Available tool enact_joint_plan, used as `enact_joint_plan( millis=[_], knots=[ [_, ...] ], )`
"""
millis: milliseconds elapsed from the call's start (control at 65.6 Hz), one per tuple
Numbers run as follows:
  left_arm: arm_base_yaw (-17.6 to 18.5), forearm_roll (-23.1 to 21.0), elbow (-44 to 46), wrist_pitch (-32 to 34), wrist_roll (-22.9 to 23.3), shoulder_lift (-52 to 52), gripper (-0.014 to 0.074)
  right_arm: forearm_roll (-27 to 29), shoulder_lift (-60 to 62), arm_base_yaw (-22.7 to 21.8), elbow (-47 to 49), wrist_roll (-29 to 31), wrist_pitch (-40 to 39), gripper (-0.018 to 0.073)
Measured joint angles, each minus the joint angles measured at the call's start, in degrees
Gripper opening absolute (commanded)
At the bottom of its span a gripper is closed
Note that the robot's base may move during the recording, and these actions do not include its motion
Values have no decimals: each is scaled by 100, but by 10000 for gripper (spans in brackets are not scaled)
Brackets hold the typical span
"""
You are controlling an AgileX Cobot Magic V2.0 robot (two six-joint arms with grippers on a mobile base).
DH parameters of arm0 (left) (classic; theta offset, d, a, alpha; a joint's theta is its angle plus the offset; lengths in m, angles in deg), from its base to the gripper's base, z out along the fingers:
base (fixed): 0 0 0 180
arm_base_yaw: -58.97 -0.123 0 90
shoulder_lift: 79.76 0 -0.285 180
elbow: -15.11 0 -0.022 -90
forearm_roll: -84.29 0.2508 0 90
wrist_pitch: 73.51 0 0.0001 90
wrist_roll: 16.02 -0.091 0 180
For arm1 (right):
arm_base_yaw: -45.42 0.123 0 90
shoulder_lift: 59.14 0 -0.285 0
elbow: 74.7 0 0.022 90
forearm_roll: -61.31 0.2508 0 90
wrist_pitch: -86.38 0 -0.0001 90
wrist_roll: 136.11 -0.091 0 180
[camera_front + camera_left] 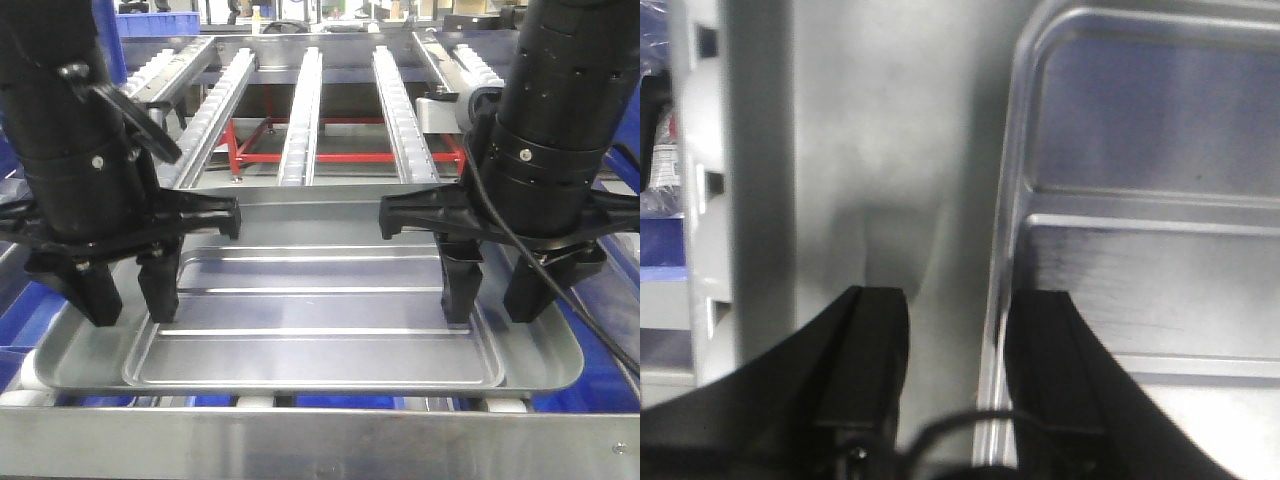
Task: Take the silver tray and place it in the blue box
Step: 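Close both grippers on the opposite side rims of the tray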
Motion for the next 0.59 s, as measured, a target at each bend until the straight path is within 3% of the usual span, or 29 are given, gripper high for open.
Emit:
enact_joint_plan(
  millis=[594],
  knots=[
    [0, 0, 0, 121, -26, 67, 155, 0, -179, -143, 0, 0, -36, 399]
  ],
)
